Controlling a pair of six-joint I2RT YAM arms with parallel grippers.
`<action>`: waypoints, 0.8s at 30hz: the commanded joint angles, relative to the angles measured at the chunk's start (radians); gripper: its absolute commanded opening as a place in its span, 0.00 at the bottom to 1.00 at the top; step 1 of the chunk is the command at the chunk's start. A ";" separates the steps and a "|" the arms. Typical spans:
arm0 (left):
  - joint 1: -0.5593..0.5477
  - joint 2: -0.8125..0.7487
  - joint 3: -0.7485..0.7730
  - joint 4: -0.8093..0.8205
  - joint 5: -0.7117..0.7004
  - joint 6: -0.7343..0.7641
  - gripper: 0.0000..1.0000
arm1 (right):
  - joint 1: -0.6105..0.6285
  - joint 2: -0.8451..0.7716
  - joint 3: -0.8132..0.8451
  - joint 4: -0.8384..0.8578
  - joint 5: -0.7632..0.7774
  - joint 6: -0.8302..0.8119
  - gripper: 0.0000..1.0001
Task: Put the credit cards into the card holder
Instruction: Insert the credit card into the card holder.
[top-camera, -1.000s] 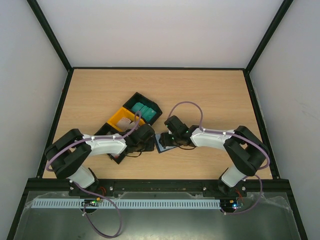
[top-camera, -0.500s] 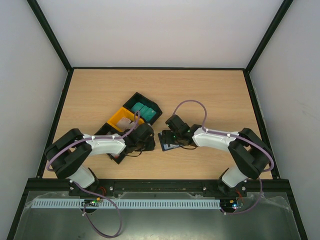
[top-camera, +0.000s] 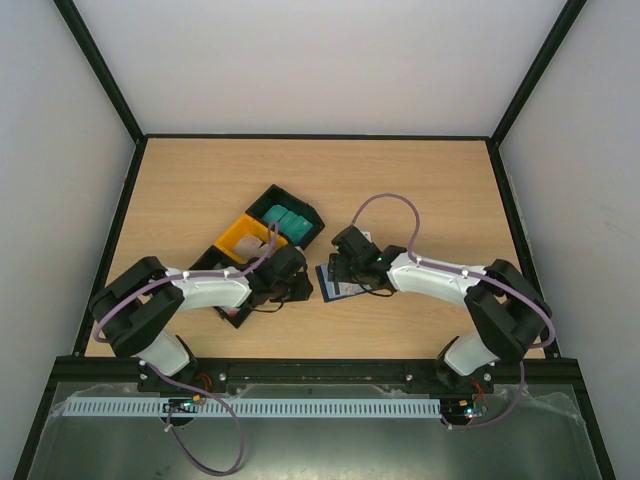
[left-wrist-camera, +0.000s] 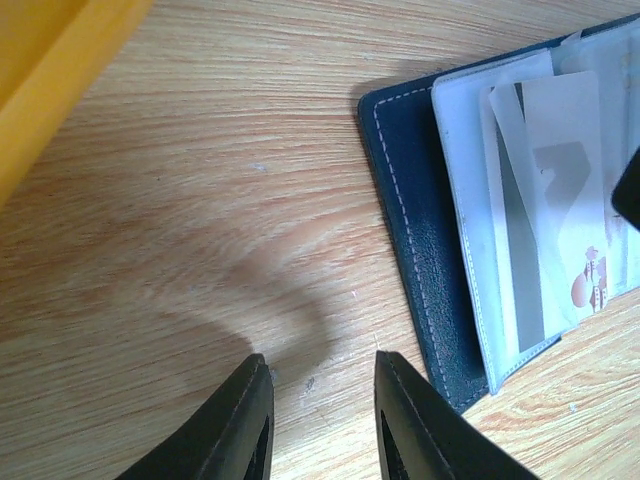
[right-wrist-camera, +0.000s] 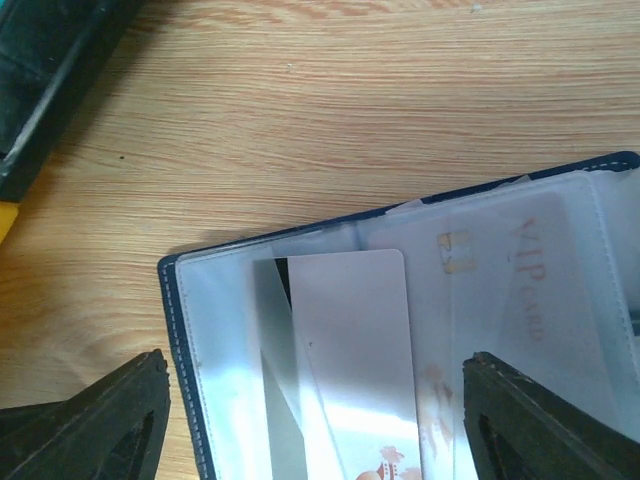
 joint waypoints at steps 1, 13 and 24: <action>0.008 0.005 -0.020 -0.004 0.021 -0.003 0.30 | -0.004 0.025 0.023 -0.040 0.037 -0.021 0.75; 0.010 0.043 0.011 0.028 0.050 0.005 0.26 | -0.004 0.101 0.000 0.019 -0.060 -0.063 0.65; 0.008 0.119 0.037 0.034 0.091 0.009 0.17 | -0.007 0.104 -0.025 0.076 -0.143 -0.071 0.55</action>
